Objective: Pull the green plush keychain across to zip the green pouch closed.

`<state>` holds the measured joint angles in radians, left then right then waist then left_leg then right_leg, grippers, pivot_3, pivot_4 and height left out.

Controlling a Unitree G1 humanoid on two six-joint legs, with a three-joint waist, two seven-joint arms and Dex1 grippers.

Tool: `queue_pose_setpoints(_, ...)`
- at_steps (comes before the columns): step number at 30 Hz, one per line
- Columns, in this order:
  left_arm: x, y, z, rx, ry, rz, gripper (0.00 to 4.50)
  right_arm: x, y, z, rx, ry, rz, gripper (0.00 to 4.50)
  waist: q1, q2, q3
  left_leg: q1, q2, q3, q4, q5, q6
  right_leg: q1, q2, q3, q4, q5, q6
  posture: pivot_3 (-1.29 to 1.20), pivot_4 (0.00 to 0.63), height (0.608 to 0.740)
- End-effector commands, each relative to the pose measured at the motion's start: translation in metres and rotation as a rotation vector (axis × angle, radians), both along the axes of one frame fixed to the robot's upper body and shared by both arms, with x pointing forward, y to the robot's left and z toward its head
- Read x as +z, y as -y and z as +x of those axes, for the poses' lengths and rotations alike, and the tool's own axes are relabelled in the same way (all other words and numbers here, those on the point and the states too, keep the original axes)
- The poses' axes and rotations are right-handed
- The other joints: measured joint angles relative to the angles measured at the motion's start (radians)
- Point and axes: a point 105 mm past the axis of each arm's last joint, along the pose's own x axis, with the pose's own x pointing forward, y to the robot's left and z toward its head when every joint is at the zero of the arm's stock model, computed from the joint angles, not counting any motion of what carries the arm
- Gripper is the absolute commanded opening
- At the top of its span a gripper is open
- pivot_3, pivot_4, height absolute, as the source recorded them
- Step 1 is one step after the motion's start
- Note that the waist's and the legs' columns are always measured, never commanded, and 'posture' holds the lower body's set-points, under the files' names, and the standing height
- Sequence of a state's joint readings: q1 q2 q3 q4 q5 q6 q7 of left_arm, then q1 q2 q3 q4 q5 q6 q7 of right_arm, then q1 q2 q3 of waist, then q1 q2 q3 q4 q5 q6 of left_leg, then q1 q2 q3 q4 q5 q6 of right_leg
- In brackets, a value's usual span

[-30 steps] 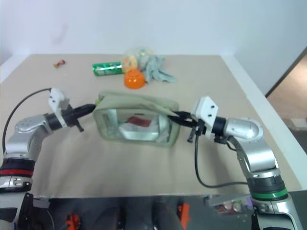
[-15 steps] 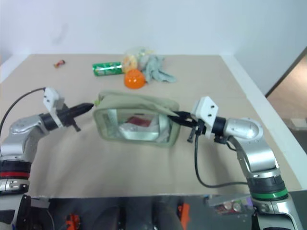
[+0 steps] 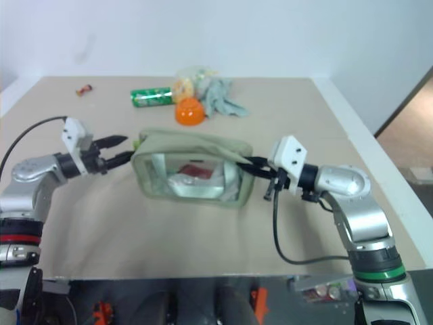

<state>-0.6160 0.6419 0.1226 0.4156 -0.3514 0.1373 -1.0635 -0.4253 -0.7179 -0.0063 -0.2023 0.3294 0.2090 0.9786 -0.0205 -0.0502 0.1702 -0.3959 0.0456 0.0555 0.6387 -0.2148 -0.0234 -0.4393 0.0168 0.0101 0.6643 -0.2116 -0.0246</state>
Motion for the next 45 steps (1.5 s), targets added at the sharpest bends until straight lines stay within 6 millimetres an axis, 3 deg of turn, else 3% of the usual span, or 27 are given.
queue_pose_setpoints(1,0.008,0.004,0.006,-0.038,0.023,0.001,3.18,0.007,0.001,-0.001,-0.005,0.030,-0.017,0.00,0.000,0.000,0.000,0.000,0.000,0.000,0.000,0.000,0.000,0.000,0.000,0.000,0.000,0.000,0.000,0.00,0.150,0.740)
queue_pose_setpoints(8,0.005,0.011,0.011,-0.129,-0.007,0.014,3.18,0.007,0.001,-0.003,-0.006,0.031,-0.019,0.00,-0.001,0.000,0.000,-0.001,0.000,0.001,0.001,0.000,0.000,0.000,0.001,-0.001,0.000,0.000,0.000,0.00,0.150,0.740)
queue_pose_setpoints(11,0.008,0.014,0.012,-0.158,-0.008,0.007,2.54,0.008,0.001,-0.004,-0.007,0.032,-0.021,0.00,0.000,0.000,0.000,-0.002,0.000,0.002,0.001,0.000,0.000,-0.001,0.001,-0.001,0.000,0.000,0.000,0.00,0.150,0.740)
queue_pose_setpoints(15,0.010,0.016,0.012,-0.181,-0.005,-0.006,1.10,0.007,0.001,-0.005,-0.010,0.032,-0.021,0.00,0.000,0.000,0.000,-0.002,0.000,0.001,0.001,0.000,0.000,-0.001,0.002,-0.001,0.000,0.000,0.000,0.00,0.150,0.740)
queue_pose_setpoints(16,0.011,0.017,0.012,-0.186,-0.003,-0.015,0.93,0.007,0.001,-0.005,-0.011,0.032,-0.022,0.00,0.000,0.000,0.000,-0.002,0.000,0.001,0.001,0.000,0.000,-0.001,0.002,-0.001,0.000,0.000,0.000,0.00,0.150,0.740)
queue_pose_setpoints(17,0.012,0.017,0.011,-0.189,0.001,-0.020,0.42,0.006,0.001,-0.005,-0.012,0.032,-0.023,0.00,0.000,0.000,0.000,-0.002,0.000,0.001,0.001,0.000,0.000,-0.001,0.001,-0.001,0.000,0.000,0.000,0.00,0.150,0.740)
queue_pose_setpoints(19,0.014,0.018,0.011,-0.192,0.006,-0.023,0.03,0.006,0.001,-0.005,-0.014,0.031,-0.024,0.00,0.000,0.000,0.000,-0.002,0.000,0.001,0.001,0.000,0.000,-0.001,0.001,-0.001,0.000,0.000,0.000,0.00,0.150,0.740)
queue_pose_setpoints(25,0.026,0.010,0.005,-0.166,0.042,-0.061,0.03,0.004,0.001,-0.005,-0.012,0.030,-0.028,0.00,0.000,0.000,0.000,-0.003,0.000,0.001,0.002,0.000,0.000,-0.001,0.001,-0.002,0.000,0.000,0.000,0.00,0.150,0.740)
queue_pose_setpoints(36,0.055,0.004,-0.028,-0.142,0.098,-0.084,0.03,0.005,0.001,-0.003,-0.008,0.027,-0.032,0.00,-0.001,0.000,0.000,-0.002,0.001,-0.001,0.002,0.000,0.000,-0.001,0.000,-0.002,0.001,0.000,0.000,0.00,0.150,0.740)
queue_pose_setpoints(45,0.094,0.012,-0.029,-0.101,0.194,-0.198,0.03,0.004,-0.002,0.000,0.009,0.025,-0.032,0.00,0.000,0.000,0.000,-0.002,0.001,-0.002,0.002,0.000,0.000,-0.001,0.000,-0.001,0.001,0.000,0.000,0.00,0.150,0.740)
